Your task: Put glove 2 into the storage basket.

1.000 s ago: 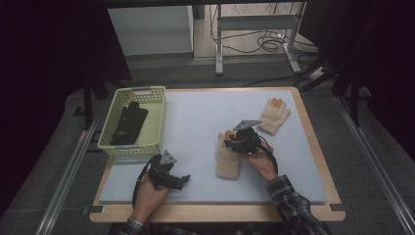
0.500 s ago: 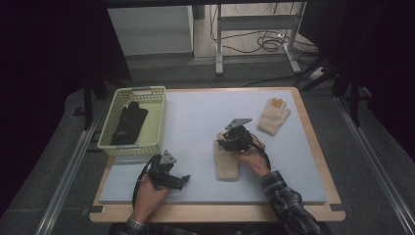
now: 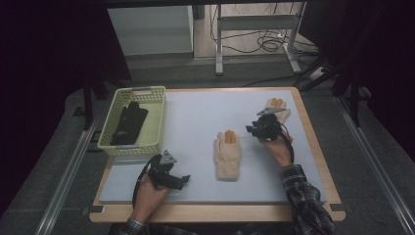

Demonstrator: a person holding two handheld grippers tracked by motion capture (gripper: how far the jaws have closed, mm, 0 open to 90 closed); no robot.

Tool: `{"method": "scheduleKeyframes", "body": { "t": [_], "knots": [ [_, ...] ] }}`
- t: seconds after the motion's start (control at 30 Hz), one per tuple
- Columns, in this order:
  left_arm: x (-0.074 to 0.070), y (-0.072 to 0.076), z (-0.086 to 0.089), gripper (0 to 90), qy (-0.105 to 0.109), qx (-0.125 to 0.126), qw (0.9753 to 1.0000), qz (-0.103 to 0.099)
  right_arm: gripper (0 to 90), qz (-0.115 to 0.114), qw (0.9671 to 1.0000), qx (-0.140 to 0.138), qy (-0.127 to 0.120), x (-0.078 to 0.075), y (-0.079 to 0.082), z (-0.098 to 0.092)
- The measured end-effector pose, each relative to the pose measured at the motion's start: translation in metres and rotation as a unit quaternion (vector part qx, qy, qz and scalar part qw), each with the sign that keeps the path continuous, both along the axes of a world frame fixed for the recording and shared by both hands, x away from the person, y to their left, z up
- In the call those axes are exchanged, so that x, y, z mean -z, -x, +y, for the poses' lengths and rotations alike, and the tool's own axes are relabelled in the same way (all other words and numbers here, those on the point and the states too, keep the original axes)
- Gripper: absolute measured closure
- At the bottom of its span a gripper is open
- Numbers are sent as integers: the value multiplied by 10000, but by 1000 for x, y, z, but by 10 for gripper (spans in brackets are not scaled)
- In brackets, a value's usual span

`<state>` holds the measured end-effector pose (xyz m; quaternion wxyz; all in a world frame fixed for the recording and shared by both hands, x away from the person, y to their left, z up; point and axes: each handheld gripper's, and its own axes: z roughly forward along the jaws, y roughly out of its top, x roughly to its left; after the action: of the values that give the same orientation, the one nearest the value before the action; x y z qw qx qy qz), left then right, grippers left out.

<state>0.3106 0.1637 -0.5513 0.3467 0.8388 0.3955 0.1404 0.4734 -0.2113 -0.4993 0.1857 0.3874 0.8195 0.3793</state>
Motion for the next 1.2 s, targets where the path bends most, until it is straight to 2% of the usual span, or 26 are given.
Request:
{"method": "scheduleKeyframes", "body": {
  "t": [0.17,0.37,0.47,0.57,0.67,0.7,0.77,0.83,0.9,1.0,1.07,1.2],
  "knots": [
    [0,0,0,4,-8,7,10000,3,567,-98,9988,485,63,-7,-11,-33],
    [0,0,0,4,-10,9,10000,5,446,-189,9949,976,153,-7,-28,-59],
    [0,0,0,4,-8,8,10000,5,365,-148,9933,1116,249,2,-38,-64],
    [0,0,0,4,-8,8,10000,4,312,-60,9934,1110,276,11,-45,-65],
    [0,0,0,4,-9,8,10000,4,313,3,9936,1120,158,20,-49,-64],
    [0,0,0,4,-9,7,10000,4,352,35,9934,1144,68,22,-50,-65],
    [0,0,0,4,-11,8,10000,6,454,173,9932,1124,-262,25,-50,-69],
    [0,0,0,4,-9,7,10000,6,631,213,9931,1096,-371,26,-48,-71],
    [0,0,0,4,-9,8,10000,5,750,321,9928,1069,-436,24,-47,-70],
    [0,0,0,4,-10,9,10000,6,807,281,9935,1082,-236,21,-45,-65],
    [0,0,0,4,-9,9,10000,6,819,182,9941,1073,-1,18,-43,-61],
    [0,0,0,4,-7,7,10000,7,822,120,9955,935,64,9,-35,-57]
  ]
}}
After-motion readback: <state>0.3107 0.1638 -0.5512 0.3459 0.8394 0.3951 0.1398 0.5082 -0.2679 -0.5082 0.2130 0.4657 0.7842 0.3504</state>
